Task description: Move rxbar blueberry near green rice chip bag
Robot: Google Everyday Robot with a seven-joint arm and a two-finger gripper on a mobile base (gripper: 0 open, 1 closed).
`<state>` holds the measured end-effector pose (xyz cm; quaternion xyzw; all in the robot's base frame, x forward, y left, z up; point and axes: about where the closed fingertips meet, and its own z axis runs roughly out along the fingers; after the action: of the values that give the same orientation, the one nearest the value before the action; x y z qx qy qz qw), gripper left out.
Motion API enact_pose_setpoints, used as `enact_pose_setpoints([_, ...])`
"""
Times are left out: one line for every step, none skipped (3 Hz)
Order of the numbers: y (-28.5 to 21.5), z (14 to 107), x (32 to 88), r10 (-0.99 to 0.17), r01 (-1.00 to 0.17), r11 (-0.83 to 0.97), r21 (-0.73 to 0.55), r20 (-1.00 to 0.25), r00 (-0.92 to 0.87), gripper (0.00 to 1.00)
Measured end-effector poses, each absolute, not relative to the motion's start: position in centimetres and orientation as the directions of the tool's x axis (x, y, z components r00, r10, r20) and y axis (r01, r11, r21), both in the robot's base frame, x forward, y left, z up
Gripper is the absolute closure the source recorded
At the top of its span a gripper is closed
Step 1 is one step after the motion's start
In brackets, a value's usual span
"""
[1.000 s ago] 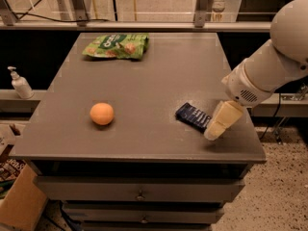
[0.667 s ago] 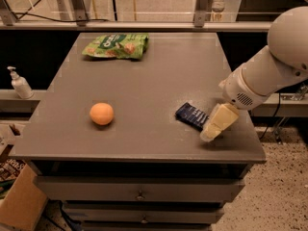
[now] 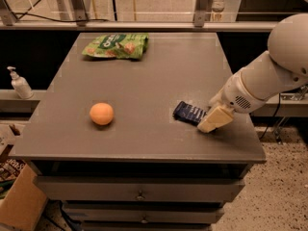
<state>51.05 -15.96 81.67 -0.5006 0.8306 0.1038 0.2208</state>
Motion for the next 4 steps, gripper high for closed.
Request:
enact_pose_setpoints([-16.4,82.0,51.0,-0.773,-0.868,0.495,-0.038,-0.475,-0.421,0.63])
enact_pose_setpoints([-17.0,82.9,50.9,-0.756,-0.853,0.521,-0.032,-0.481,-0.443,0.87])
enact_pose_setpoints([-16.9,84.4,51.1,-0.741,-0.843,0.537,-0.037,-0.498,-0.450,1.00])
enact_pose_setpoints([-16.1,86.2,51.4,-0.724,-0.838,0.544,-0.042,-0.529,-0.443,1.00])
